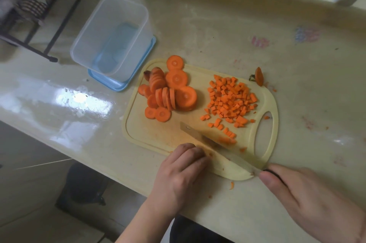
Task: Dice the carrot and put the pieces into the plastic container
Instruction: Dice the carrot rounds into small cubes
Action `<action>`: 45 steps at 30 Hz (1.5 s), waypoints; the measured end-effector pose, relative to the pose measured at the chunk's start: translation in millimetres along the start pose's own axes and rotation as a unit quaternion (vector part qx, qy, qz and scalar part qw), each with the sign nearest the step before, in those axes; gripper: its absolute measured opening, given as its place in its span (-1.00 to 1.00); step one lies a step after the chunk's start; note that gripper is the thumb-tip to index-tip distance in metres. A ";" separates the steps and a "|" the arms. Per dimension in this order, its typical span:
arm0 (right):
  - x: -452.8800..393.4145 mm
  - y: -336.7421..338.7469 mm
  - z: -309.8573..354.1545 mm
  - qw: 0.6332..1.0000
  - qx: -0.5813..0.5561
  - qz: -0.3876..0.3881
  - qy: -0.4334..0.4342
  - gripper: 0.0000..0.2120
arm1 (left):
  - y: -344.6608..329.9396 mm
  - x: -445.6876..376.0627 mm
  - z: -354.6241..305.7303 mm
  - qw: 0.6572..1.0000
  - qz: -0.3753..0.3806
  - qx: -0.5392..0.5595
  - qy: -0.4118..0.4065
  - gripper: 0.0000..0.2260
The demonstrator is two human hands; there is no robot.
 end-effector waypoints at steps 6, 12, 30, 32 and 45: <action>-22.2 25.6 -4.7 0.998 0.002 -0.055 0.012 -0.28 | 4.6 -15.2 1.3 0.998 0.026 -0.051 -0.038 -0.86; -12.3 33.6 0.6 0.998 -0.026 -0.044 0.038 -0.39 | -0.1 -36.9 4.5 0.995 0.053 -0.035 -0.071 -0.75; -2.4 51.3 -6.5 0.954 0.230 -0.154 0.117 0.02 | 44.6 -65.9 -18.2 0.969 -0.208 -0.025 0.133 -0.83; -0.1 50.3 1.7 0.952 0.243 -0.134 0.128 -0.22 | 37.2 -85.8 -37.7 0.993 -0.081 -0.009 0.087 -0.91; 6.6 36.0 30.7 0.946 0.293 -0.135 0.026 0.20 | -16.0 -143.1 -15.1 0.984 0.127 -0.035 0.118 -0.82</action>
Point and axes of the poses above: each hand's wrist, its own x-axis away from the middle knuckle, its own y-axis out of the back of the hand, z = x × y, the point moved 3 cm from there along -x, towards the middle knuckle, and after that the axes turned 13 degrees about -z, right-handed, at the moved point
